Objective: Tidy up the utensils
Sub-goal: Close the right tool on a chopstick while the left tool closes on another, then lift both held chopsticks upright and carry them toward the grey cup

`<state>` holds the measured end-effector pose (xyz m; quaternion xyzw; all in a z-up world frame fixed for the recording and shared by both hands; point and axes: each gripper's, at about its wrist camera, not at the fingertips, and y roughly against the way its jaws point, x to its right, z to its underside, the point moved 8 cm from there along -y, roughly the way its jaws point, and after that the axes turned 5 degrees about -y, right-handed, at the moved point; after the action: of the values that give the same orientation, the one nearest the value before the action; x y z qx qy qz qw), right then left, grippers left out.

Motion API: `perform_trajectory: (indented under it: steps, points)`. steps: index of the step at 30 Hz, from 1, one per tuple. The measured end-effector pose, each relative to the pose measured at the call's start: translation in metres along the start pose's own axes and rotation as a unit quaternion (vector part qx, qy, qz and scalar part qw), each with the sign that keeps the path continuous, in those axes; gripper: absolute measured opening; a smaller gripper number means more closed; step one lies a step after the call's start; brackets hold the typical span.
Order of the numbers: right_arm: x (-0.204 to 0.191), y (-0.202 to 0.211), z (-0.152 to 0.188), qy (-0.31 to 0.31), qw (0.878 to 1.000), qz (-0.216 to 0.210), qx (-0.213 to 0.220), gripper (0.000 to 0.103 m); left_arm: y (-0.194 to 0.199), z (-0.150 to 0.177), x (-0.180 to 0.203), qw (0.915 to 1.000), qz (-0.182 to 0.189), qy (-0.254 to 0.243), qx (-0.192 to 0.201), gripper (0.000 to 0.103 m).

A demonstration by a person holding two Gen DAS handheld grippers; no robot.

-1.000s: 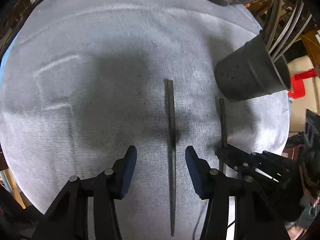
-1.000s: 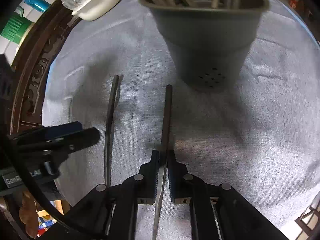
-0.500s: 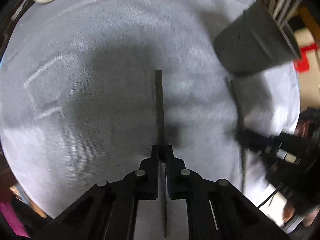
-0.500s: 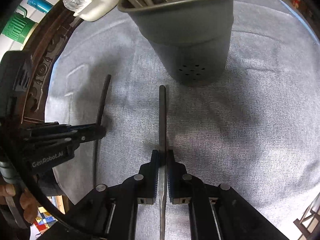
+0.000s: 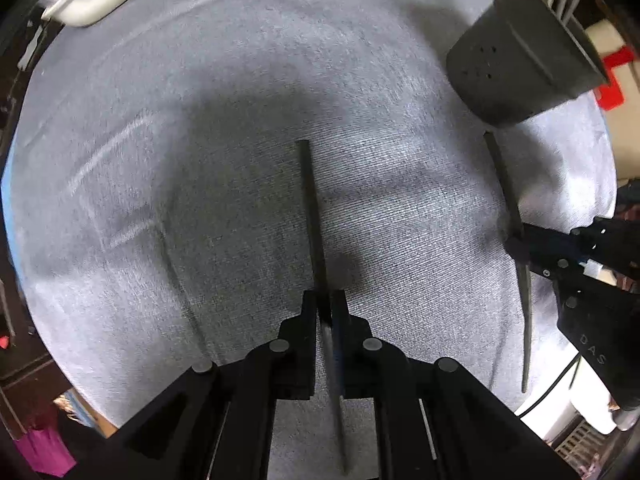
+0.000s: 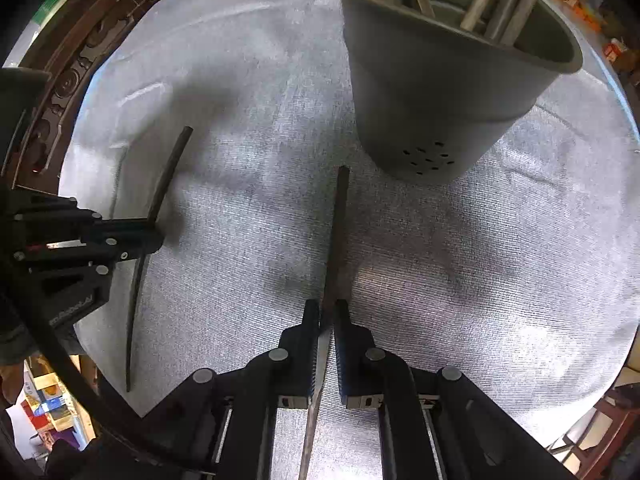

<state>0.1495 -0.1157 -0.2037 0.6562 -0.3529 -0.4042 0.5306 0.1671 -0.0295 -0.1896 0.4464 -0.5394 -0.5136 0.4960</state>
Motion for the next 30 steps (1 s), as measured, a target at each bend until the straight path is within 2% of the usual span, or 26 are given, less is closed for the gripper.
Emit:
perform_trajectory:
  steps: [3, 10, 13, 14, 15, 22, 28, 30]
  points:
    - [-0.002, 0.002, 0.003, -0.02, 1.0, -0.017, 0.015, 0.007, 0.0, 0.008, -0.008, 0.9997, 0.017, 0.013, 0.008, 0.007]
    - [-0.01, 0.011, 0.01, -0.02, 0.999, -0.022, 0.03, 0.006, 0.003, 0.021, -0.025, 0.9992, 0.019, 0.03, 0.018, 0.006]
    - [-0.018, 0.009, 0.003, -0.012, 0.999, 0.009, 0.037, 0.007, 0.001, 0.023, -0.031, 0.9992, 0.011, 0.032, 0.022, 0.007]
    - [-0.018, 0.002, 0.004, -0.014, 1.0, 0.01, 0.023, 0.008, 0.002, 0.026, -0.036, 0.9992, 0.01, 0.032, 0.022, 0.007]
    - [-0.019, 0.004, 0.002, -0.01, 0.999, 0.012, 0.032, 0.008, 0.003, 0.026, -0.037, 0.9992, 0.01, 0.033, 0.022, 0.007]
    - [-0.029, 0.0, -0.004, 0.003, 1.0, 0.02, 0.018, 0.009, 0.002, 0.031, -0.021, 0.9991, 0.005, 0.035, 0.025, 0.007]
    - [-0.013, 0.0, -0.002, -0.007, 0.999, 0.004, 0.033, 0.007, -0.015, 0.03, -0.036, 0.9974, 0.033, 0.055, 0.033, 0.007]
    - [-0.01, 0.009, 0.002, -0.014, 0.998, -0.008, 0.052, 0.006, -0.016, 0.031, -0.043, 0.9956, 0.049, 0.066, 0.044, 0.007]
